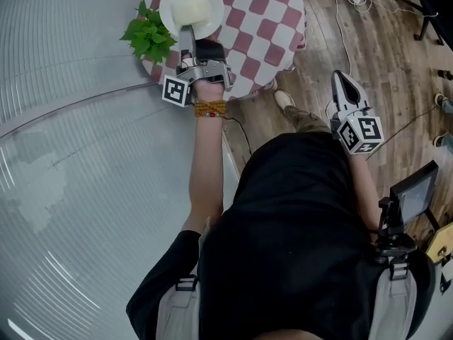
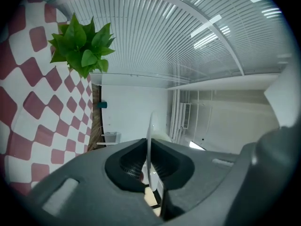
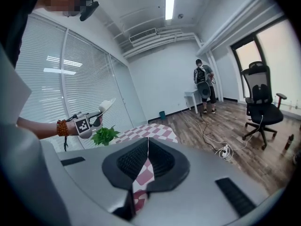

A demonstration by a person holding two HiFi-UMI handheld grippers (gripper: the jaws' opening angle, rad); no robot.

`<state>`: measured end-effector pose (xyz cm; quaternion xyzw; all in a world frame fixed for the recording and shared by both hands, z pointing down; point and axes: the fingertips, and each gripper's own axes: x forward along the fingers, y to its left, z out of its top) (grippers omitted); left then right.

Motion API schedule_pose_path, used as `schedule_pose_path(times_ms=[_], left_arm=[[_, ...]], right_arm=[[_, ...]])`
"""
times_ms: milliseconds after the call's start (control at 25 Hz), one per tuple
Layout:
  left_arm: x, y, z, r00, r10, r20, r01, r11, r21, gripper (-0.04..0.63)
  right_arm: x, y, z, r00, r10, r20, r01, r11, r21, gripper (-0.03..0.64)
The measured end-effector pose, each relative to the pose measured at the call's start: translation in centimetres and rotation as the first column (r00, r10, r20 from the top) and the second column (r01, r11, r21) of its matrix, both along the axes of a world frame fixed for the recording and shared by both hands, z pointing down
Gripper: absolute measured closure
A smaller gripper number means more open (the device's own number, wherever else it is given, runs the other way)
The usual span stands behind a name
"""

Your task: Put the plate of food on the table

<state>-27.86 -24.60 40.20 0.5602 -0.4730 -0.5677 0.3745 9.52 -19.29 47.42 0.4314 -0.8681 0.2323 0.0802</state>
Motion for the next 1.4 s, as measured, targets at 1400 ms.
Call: schedule_pose_path(times_ms=[1400], left_arm=[[2.2,-8.0,25.8,0.984,-0.045,-0.172,-0.044,0.877,-0.479,0.58]], right_arm=[[7.7,1.1,3.1,0.977,0.187,-0.102,-0.194,0.979,-0.069,0.606]])
